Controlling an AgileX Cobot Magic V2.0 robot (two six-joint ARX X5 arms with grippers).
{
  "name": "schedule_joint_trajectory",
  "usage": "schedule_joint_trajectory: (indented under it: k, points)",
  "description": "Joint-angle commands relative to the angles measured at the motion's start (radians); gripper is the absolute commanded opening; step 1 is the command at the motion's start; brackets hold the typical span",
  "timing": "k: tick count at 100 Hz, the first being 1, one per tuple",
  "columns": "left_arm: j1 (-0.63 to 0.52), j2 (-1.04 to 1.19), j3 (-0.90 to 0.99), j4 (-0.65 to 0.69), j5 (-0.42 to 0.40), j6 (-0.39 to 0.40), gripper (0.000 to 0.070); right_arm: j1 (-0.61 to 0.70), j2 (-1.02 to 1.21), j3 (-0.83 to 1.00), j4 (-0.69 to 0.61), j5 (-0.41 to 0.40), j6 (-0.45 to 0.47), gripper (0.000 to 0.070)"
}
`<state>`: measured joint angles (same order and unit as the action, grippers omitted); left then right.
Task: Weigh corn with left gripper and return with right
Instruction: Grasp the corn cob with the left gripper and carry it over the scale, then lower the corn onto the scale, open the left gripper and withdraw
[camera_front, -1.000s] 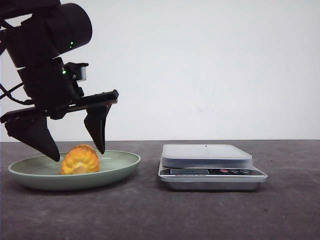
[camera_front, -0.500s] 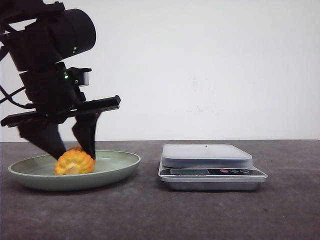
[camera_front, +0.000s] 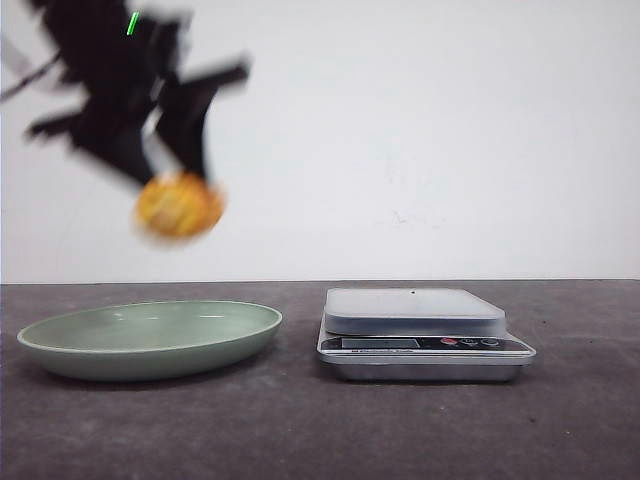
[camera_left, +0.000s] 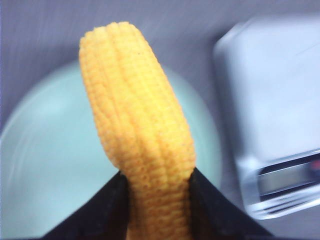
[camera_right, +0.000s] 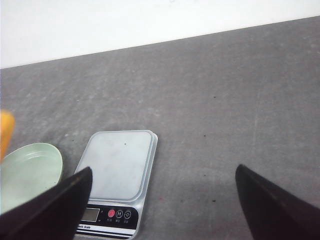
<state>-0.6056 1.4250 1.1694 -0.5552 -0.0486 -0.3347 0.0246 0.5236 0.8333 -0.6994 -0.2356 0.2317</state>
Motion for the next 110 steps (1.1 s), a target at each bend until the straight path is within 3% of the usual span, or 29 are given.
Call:
schedule_joint_trajectory:
  k: [1,47,96,102,110]
  points:
    - [-0.041,0.034,0.073,0.0,0.018,0.027,0.0009,0.0,0.004,0.016,0.005,-0.001,-0.011,0.0579]
    - [-0.182,0.465,0.512,-0.043,0.02,-0.022,0.0009,0.006,0.003,0.016,0.009,-0.001,-0.012,0.0579]
    - [-0.202,0.649,0.554,-0.072,0.027,-0.051,0.0012,0.027,0.003,0.016,0.01,0.0,-0.013,0.0579]
    - [-0.203,0.65,0.554,-0.066,0.027,-0.051,0.0091,0.027,0.003,0.016,0.01,0.0,-0.016,0.0579]
    - [-0.203,0.65,0.554,-0.051,0.027,-0.051,0.0369,0.027,0.003,0.016,0.01,0.0,-0.016,0.0579]
